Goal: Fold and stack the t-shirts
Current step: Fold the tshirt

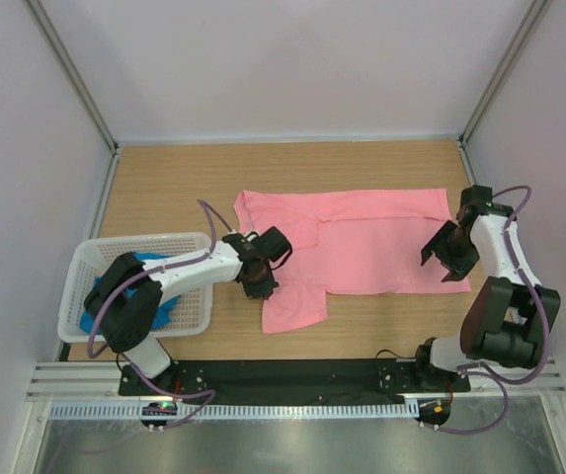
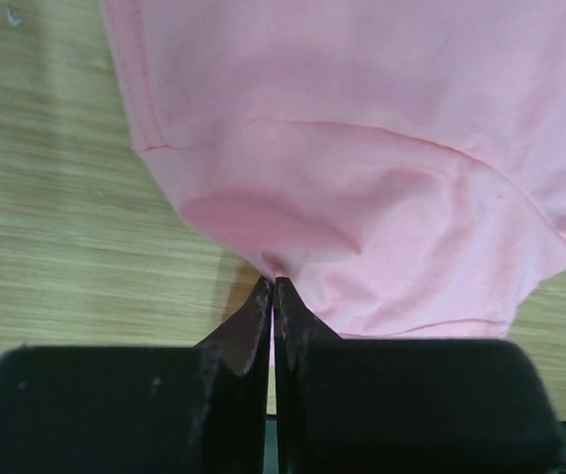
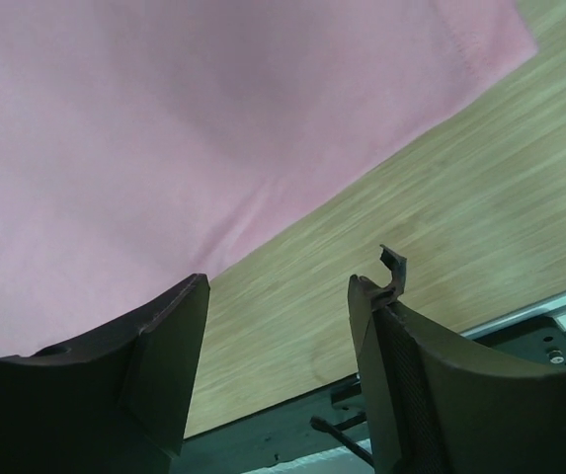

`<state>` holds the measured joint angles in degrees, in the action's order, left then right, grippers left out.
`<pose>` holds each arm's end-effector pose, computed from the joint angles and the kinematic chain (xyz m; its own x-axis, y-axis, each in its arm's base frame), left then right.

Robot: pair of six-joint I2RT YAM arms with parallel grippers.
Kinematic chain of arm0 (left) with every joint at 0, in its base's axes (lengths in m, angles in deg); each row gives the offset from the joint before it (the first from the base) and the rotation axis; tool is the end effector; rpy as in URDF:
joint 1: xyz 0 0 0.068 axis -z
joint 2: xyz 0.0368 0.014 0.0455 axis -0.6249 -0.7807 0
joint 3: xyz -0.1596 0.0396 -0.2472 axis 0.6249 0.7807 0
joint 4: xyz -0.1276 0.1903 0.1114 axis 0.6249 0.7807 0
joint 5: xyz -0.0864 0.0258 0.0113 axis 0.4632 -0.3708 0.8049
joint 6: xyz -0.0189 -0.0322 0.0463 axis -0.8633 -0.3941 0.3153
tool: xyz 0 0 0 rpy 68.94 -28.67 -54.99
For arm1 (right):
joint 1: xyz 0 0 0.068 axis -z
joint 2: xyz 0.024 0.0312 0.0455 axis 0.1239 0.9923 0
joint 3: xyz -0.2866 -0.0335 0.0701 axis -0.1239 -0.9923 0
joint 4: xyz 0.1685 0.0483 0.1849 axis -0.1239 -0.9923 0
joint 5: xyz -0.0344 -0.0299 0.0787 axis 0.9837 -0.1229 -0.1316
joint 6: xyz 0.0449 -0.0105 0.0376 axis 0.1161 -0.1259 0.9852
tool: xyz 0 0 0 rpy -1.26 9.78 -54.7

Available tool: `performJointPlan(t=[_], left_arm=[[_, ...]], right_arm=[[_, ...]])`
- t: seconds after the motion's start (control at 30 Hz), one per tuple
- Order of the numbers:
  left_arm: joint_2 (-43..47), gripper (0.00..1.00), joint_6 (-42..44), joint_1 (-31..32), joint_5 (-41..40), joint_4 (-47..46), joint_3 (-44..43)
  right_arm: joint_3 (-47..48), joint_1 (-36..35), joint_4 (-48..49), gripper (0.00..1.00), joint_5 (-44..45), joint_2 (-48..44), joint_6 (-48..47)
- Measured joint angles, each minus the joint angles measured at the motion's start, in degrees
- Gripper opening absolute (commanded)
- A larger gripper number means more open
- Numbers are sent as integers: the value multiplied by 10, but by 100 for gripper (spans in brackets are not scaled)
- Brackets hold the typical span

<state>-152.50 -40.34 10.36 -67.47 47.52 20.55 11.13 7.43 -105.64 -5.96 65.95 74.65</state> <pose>0.1990 -0.2181 0.2036 -0.9070 -0.3498 -0.2346 -0.3223 0.9349 -0.1484 0.2305 -0.0601 0.2577 -0.7222 0.6660 -0.1870 0.6624 0.7437 0.0903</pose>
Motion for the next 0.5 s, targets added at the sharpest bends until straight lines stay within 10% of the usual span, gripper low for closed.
performJointPlan(t=[0.5], left_arm=[[5,0,117,0,22,-38,-21]], right_arm=[[0,187,22,58,52,101,-5]])
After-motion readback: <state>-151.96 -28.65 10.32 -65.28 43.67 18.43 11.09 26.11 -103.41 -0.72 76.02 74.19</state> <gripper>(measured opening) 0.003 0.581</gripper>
